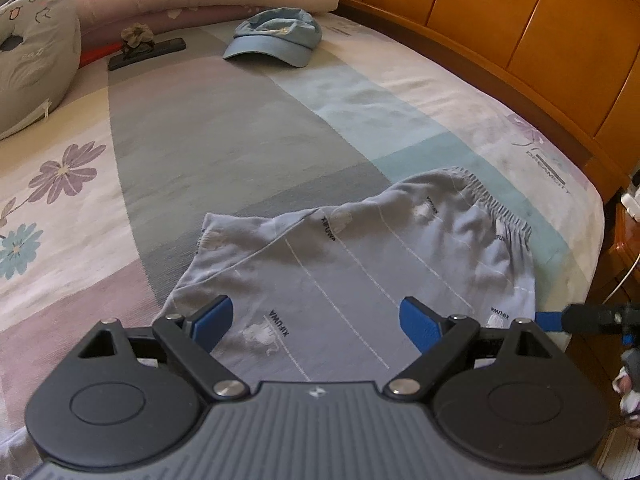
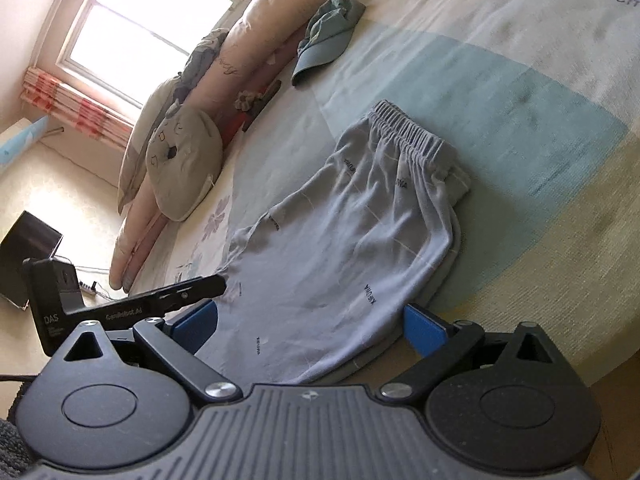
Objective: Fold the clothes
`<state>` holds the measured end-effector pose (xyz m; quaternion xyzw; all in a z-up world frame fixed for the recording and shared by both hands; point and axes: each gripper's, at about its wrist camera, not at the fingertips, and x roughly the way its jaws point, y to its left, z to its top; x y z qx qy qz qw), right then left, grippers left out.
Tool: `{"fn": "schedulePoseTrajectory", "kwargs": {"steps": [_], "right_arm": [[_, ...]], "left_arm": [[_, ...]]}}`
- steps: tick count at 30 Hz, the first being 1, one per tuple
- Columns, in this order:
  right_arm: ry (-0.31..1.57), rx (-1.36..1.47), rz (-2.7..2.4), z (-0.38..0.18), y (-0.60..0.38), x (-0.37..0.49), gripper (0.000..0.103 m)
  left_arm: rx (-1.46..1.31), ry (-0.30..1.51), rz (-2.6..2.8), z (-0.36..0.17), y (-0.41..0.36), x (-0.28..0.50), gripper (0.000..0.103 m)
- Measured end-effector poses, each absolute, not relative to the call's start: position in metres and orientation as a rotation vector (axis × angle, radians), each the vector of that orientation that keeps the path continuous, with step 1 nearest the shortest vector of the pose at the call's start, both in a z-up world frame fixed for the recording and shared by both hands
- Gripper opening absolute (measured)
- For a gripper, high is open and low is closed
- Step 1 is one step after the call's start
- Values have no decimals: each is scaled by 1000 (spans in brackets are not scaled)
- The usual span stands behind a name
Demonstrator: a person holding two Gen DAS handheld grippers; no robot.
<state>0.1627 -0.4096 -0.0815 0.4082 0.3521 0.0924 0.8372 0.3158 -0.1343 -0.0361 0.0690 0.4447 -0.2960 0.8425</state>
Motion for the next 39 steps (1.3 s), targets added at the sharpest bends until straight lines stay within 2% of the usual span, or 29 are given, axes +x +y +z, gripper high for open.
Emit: {"fn": "schedulePoseTrajectory", "kwargs": {"steps": [9,15,22,30,36,39], "right_arm": [[607,750,131,-55,-421,190,100],[768,767,155,-86,-383,200,100],[830,721,190,-75,-367,180,102],[683,588,103,-50,-394,207,102],[735,604,83,-75,-415,214,100],[740,570,95,-64,-410,202,100]], "left_arm": [[149,931,-629,-34,-115,314,90],[114,936,-589,-35,-94,313,90],[79,953,-575,-42,-87,314,90],[89,932,-595,-38,-93,308,90],[158,934,-579,-39,-89,300,90],[206,929,-574,-43,-91,299,90]]}}
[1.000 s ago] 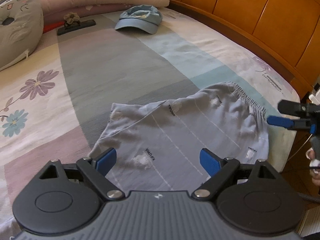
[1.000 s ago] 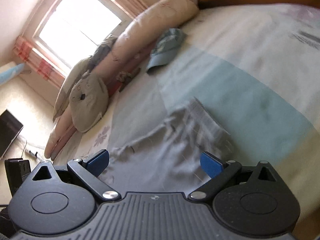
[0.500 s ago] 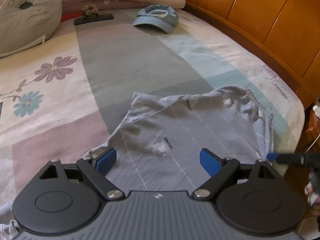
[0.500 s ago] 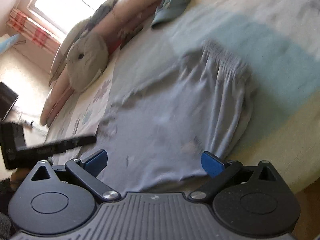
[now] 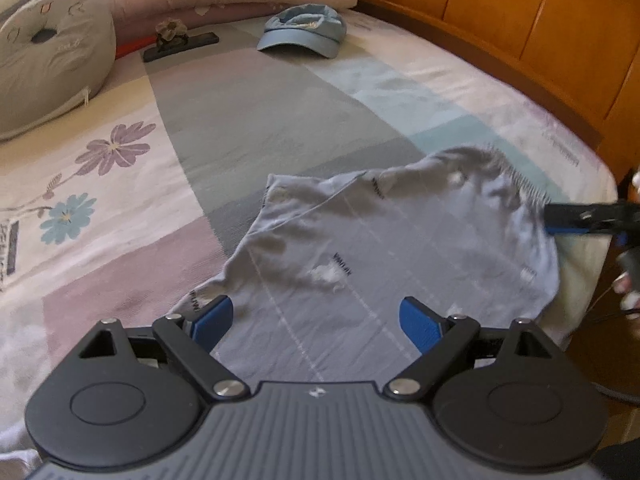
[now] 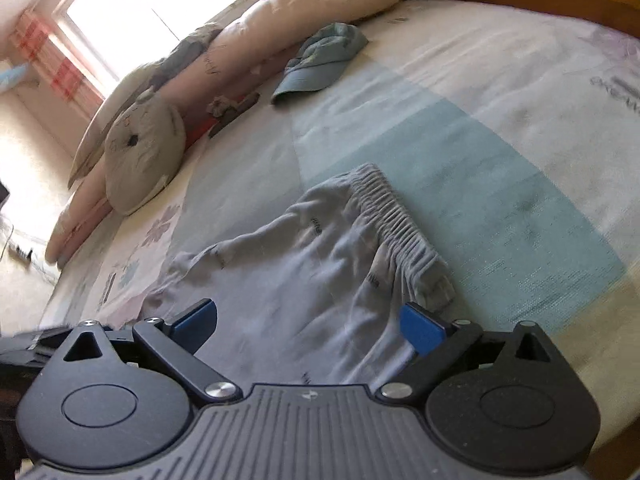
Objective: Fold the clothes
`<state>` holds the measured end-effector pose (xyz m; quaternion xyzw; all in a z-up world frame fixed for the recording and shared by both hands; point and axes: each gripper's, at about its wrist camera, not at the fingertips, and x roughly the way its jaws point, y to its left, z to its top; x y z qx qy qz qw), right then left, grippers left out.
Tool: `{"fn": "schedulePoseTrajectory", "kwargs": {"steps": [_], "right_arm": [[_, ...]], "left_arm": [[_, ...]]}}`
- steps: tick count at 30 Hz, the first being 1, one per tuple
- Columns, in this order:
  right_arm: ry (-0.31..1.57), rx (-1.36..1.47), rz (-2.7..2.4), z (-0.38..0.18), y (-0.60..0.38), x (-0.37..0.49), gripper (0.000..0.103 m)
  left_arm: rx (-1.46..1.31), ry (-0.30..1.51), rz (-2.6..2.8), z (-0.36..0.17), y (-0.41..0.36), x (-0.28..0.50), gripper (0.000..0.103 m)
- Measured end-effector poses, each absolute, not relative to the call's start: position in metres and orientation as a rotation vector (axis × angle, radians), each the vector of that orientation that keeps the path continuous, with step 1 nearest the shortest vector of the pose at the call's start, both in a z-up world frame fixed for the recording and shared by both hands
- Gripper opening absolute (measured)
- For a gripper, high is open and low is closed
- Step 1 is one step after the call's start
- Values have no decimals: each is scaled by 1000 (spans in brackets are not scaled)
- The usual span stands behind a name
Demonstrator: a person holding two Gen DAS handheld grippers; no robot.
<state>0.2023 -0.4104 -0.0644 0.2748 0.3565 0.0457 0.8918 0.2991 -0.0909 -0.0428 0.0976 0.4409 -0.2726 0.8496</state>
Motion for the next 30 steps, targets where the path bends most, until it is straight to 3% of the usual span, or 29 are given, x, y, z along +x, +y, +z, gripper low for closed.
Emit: {"fn": "schedulePoseTrajectory", "kwargs": {"steps": [7,11,18,24,30], "right_arm": [[732,353,330,-49,-338,207,101],[845,386,346,-75,-310,209,102],[910,422,327,-68,-300,185,103],[813,390,324,-50,-289,209,103],[920,451,393,-72,-266,187,103]], "left_arm": [[312,910,-568,-53,-95,295,90],[346,955,-546,-66,-80,288,90],[351,953,-596,-69,-56,268,92],[316,883,-570,-52,-47,274,92],[251,906,-554,-55,-27,269,92]]}}
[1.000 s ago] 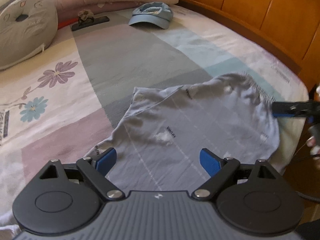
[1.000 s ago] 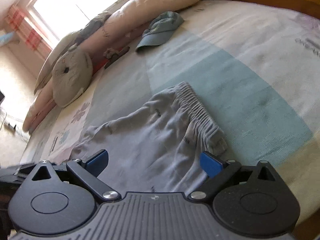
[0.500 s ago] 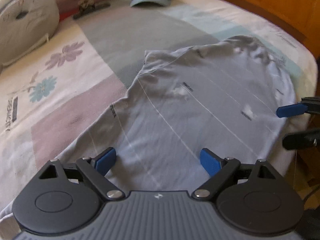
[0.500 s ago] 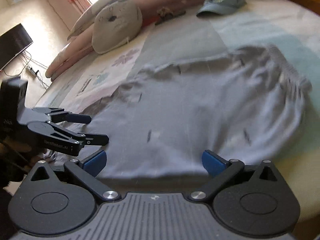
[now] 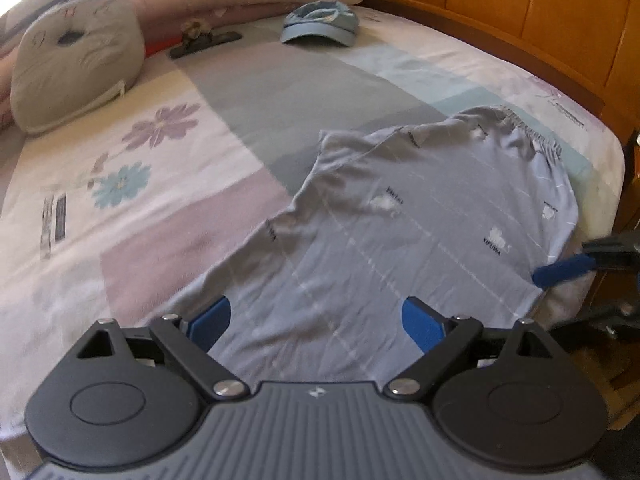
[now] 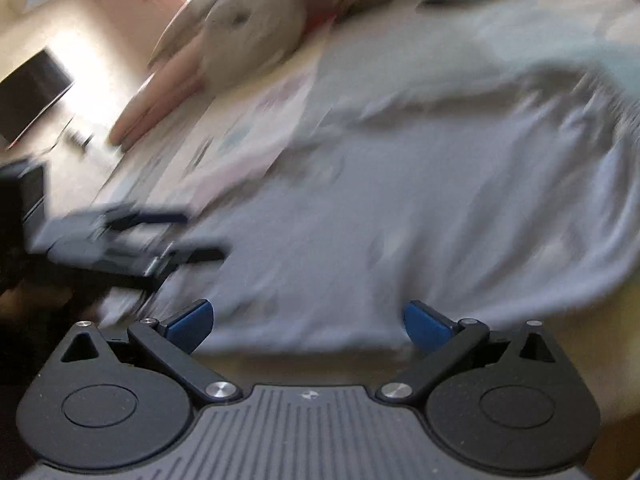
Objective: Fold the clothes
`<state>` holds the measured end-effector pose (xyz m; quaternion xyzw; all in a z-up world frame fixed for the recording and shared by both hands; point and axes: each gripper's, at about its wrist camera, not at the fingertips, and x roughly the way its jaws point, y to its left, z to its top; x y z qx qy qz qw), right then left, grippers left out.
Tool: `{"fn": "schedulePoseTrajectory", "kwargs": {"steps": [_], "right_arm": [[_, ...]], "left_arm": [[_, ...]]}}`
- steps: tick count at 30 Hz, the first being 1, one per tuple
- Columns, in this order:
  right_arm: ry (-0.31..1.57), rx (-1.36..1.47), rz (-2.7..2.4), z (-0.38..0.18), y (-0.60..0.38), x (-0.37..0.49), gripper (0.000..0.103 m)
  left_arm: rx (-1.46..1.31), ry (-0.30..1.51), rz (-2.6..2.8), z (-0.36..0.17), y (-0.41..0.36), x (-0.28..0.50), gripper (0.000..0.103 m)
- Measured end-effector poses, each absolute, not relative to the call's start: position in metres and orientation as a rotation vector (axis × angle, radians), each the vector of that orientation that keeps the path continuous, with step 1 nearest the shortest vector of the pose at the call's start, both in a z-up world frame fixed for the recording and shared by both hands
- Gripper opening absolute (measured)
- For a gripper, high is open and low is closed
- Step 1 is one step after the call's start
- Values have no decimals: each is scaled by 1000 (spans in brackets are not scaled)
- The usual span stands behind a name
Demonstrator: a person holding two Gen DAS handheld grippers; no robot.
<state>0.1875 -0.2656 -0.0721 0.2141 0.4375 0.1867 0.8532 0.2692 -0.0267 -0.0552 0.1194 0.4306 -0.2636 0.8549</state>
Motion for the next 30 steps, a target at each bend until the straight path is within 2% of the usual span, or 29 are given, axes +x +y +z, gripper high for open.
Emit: {"fn": "schedulePoseTrajectory", "kwargs": {"steps": [2,9,13,17,24,30], "right_arm": [[946,459,398,-68,-268,182,103],[850,671,138,-47,-354,185,103],[866,856,49,-61,-412,192,103],[828,916,-11,-66,-448,198,103],[817,1089,42,-89,-473,210,103],[775,1114,80,-95,-469,223,103]], "left_arm": [[242,909,-544,-57,-25,270,92],[227,883,-557,-49,-41,269,92],[249,877,-565,-46,-55,266,92],[253,876,-562,-42,-63,267,93],[259,884,-556,-41,-75,272,93],[263,901,-572,-46,-85,276,93]]}}
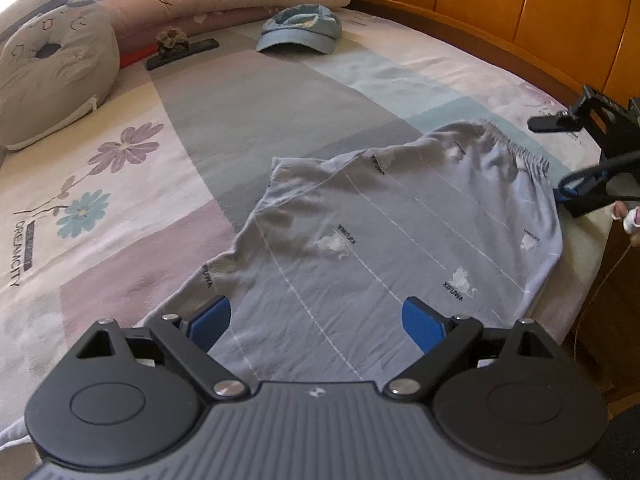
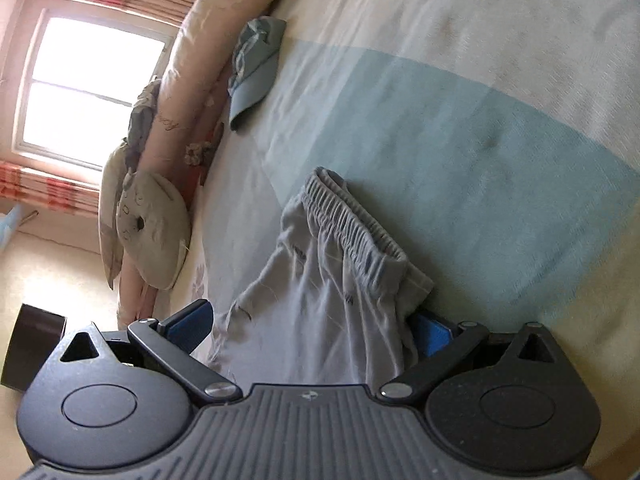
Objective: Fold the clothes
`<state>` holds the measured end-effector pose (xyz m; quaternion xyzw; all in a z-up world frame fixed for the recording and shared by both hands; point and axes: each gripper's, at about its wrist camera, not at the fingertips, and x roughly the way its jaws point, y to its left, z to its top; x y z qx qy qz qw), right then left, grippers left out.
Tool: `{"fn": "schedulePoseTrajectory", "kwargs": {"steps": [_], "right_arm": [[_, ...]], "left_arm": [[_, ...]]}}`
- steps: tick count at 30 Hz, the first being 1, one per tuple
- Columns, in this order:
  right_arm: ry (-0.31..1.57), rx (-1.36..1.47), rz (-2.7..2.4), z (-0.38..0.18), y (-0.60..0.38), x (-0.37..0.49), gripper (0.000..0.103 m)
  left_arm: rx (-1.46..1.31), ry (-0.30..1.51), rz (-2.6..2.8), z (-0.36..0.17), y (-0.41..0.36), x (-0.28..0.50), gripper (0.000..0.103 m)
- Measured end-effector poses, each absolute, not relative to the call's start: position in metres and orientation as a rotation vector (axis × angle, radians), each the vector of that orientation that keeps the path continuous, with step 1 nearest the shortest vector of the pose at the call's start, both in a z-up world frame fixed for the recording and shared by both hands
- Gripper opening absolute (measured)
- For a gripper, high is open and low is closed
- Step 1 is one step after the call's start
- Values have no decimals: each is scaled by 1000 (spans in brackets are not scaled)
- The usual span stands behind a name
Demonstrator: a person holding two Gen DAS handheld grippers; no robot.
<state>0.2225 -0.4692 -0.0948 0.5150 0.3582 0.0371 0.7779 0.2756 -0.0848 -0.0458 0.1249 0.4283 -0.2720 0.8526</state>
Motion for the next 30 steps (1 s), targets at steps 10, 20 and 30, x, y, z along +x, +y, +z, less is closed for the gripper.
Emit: {"fn": "schedulePoseTrajectory", "kwargs": {"steps": [10,20,30], "right_arm": [[695,1003,102,-97,-444,207,103],[699,1042,55,-83,-470,189,103],[699,830,-41,-38,-485,117,103]], "left_arm": [[221,912,-570,-48,-83,280,93],[386,852,-738,-45,-137,284,93],[567,739,-1062,-38,-255,276,93]]}}
